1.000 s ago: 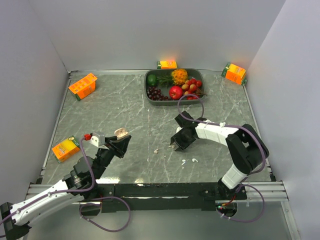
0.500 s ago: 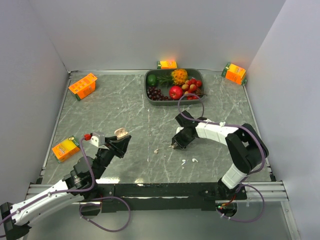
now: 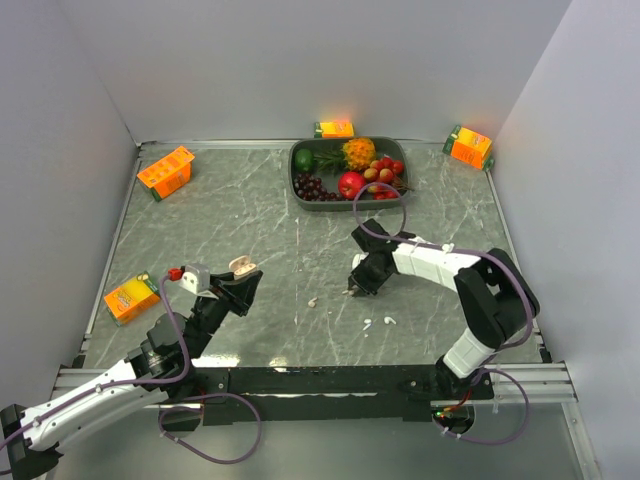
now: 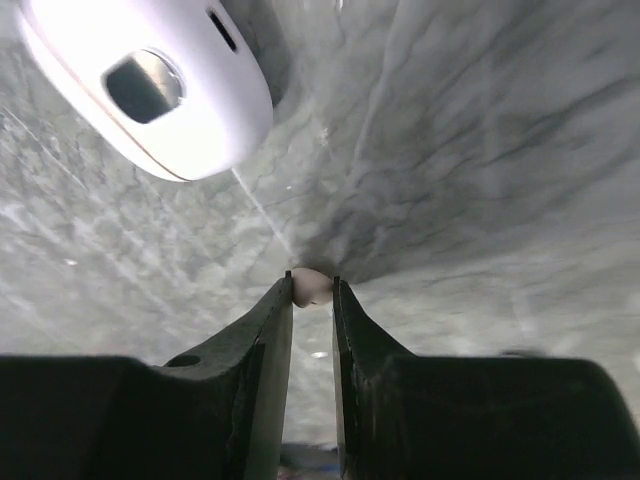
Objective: Insert the wireless bluetooth earbuds into the charging case
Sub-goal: Pick up the earbud from the center of the board.
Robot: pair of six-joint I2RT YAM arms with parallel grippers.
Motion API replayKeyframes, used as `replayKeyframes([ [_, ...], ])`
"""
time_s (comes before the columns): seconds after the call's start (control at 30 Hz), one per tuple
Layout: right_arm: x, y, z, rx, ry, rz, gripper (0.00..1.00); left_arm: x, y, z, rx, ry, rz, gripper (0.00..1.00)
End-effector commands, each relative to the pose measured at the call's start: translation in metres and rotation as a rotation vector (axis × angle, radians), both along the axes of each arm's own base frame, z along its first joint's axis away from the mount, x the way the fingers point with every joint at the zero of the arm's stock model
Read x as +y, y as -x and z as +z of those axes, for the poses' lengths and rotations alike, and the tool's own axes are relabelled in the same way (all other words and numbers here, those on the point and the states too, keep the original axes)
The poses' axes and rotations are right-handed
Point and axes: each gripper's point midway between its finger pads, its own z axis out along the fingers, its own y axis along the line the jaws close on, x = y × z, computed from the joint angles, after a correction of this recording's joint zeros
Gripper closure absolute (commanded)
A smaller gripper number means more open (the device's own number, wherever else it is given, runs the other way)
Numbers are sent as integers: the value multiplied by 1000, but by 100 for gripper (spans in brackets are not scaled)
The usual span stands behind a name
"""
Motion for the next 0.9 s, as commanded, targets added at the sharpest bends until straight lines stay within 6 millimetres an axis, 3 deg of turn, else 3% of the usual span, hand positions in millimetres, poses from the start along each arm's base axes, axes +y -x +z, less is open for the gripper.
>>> replayKeyframes([
  [0.0, -22, -23, 63, -228, 136, 147, 100, 1, 1, 11, -21, 36, 1, 99],
  [0.03, -26, -27, 73, -289, 174, 250, 100, 1, 2, 12, -23, 36, -1, 99],
  [0.07, -20, -34, 95, -377, 159, 309, 100, 0, 2, 12, -24, 37, -5, 99],
  [0.13, -21, -35, 116, -465, 209, 474, 100, -3, 2, 11, -28, 29, -16, 99],
  [0.2, -9, -36, 151, -602, 203, 584, 100, -7, 2, 12, -33, 22, -28, 99],
  [0.33, 13, -22, 211, -867, 280, 860, 100, -24, 8, 17, -84, -7, -112, 99],
  [0.37, 11, -21, 224, -912, 323, 876, 100, -34, 13, 16, -94, -22, -165, 99],
  [0.53, 38, 15, 261, -1129, 434, 1106, 100, -65, 33, 28, -207, -34, -348, 99],
  [0.57, 32, 18, 273, -1184, 469, 1080, 100, -69, 36, 29, -220, -33, -375, 99],
  [0.63, 44, 32, 280, -1276, 453, 1102, 100, -78, 41, 27, -230, -34, -425, 99],
  [0.67, 42, 37, 288, -1320, 445, 1081, 100, -78, 42, 36, -258, -3, -426, 99],
  [0.73, 44, 46, 289, -1377, 451, 1075, 100, -82, 43, 33, -266, -2, -440, 99],
  [0.87, 57, 55, 306, -1492, 357, 996, 100, -84, 46, 47, -341, 29, -447, 99],
])
